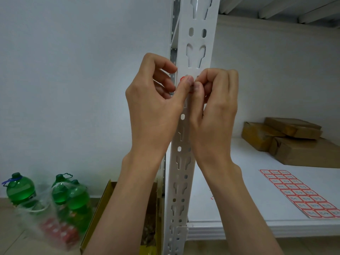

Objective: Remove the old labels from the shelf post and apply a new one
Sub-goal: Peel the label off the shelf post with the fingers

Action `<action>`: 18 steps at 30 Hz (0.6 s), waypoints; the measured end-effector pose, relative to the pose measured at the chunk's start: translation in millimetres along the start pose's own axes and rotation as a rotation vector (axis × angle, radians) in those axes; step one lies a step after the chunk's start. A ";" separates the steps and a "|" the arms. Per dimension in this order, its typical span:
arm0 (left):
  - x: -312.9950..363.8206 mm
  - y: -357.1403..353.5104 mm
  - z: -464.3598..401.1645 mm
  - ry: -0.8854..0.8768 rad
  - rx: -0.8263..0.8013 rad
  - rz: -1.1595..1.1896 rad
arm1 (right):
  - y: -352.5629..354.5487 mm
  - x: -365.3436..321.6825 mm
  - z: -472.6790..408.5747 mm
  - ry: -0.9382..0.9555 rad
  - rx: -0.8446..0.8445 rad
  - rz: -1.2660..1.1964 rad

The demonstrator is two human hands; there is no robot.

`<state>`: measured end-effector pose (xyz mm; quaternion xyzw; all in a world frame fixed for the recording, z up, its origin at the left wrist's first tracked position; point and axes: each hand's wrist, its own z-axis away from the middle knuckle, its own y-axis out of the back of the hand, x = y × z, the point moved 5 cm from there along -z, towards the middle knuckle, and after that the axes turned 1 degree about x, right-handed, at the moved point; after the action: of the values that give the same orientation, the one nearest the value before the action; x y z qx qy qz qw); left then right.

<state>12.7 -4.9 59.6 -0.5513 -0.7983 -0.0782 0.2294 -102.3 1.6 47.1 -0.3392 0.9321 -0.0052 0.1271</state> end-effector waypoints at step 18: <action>6.8 1.9 -1.9 -0.058 -0.052 -0.032 | 30.0 17.1 -10.1 -0.416 0.009 -0.468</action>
<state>13.0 0.9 64.1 -0.5463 -0.8110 -0.0865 0.1907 -136.3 13.1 50.0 -0.5380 0.7825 0.0310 0.3120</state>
